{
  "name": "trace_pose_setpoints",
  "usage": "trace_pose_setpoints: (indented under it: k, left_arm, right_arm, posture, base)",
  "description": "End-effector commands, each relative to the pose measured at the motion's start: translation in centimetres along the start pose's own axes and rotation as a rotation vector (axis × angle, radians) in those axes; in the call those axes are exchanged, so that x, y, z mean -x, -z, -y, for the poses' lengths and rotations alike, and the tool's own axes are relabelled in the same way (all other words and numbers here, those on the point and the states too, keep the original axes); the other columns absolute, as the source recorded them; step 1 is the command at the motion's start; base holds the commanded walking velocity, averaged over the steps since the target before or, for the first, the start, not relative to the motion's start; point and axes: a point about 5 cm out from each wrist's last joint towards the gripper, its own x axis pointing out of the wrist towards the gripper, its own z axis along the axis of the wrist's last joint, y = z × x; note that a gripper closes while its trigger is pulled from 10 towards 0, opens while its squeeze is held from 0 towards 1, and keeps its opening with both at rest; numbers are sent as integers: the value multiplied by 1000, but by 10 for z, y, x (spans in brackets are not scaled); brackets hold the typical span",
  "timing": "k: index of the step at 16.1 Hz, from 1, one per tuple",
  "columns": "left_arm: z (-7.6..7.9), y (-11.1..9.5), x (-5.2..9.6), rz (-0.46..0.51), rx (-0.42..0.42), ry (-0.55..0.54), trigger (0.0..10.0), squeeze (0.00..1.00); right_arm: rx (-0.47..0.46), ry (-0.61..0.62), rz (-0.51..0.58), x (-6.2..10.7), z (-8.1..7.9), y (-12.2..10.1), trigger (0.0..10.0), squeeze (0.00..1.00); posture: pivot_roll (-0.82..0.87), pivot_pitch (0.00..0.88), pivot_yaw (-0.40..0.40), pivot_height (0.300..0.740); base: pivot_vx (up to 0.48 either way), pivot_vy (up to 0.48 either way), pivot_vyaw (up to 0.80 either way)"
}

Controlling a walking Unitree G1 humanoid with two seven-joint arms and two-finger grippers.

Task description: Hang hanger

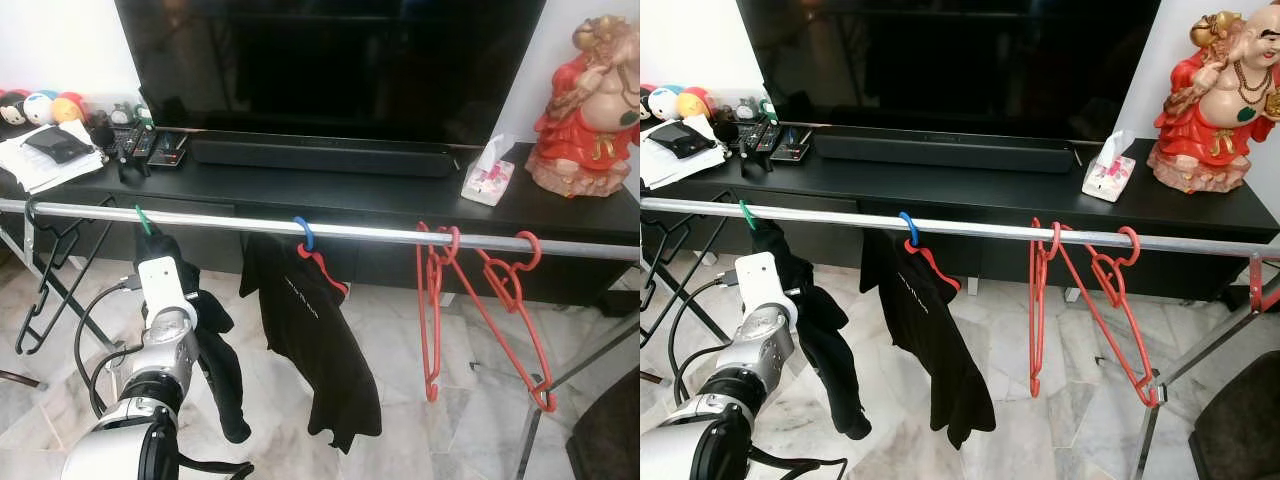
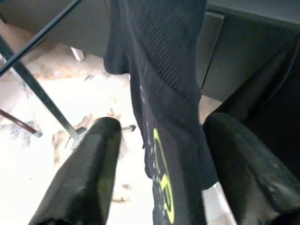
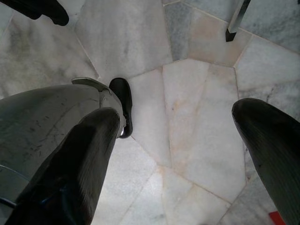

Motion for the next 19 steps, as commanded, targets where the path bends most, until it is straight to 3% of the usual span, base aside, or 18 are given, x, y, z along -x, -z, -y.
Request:
trace_pose_setpoints:
  k: [1,19]
  left_arm:
    - [1,-4,-1,10,13,2,0,0]
    - [-2,1,-2,0,6,5,0,0]
  right_arm:
    - [-15,9,17,0,3,-2,10000,0]
    - [-16,10,16,1,3,0,10000,0]
  posture:
    - [-52,0,-39,740]
    - [-59,0,-31,740]
  base:
    - [0,0,0]
    - [0,0,0]
